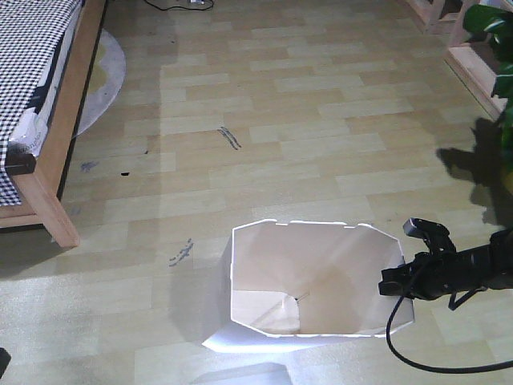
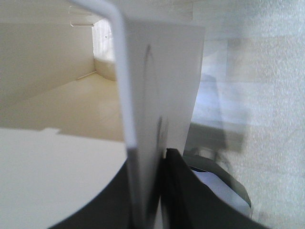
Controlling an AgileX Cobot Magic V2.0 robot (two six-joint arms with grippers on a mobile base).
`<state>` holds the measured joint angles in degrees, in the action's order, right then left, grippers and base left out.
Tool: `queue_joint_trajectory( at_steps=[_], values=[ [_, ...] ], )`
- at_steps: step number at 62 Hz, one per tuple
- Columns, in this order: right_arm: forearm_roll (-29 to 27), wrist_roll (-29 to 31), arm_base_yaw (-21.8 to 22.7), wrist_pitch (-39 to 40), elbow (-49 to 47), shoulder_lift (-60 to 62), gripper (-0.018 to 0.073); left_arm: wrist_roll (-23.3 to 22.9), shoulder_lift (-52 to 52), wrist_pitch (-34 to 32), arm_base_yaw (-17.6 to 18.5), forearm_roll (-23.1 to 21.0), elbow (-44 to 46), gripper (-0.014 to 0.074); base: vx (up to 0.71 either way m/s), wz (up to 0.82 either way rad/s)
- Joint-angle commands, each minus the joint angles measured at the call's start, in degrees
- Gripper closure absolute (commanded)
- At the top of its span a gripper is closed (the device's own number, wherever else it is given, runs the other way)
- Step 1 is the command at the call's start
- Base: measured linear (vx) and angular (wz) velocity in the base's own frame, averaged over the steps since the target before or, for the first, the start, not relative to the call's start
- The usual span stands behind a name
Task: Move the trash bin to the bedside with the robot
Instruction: 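Hold the bin in the right gripper while the base turns toward the bed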
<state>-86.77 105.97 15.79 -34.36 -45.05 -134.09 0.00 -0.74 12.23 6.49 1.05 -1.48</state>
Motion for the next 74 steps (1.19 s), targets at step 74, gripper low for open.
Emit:
queue_joint_trajectory(
  at_steps=[74],
  values=[
    [-1.6,-0.1,0.1,-14.9,-0.3,4.0,0.0564,0.0,-0.8,-4.0,0.3,-0.2,-1.1,0.0603,0.30,0.07]
  ],
)
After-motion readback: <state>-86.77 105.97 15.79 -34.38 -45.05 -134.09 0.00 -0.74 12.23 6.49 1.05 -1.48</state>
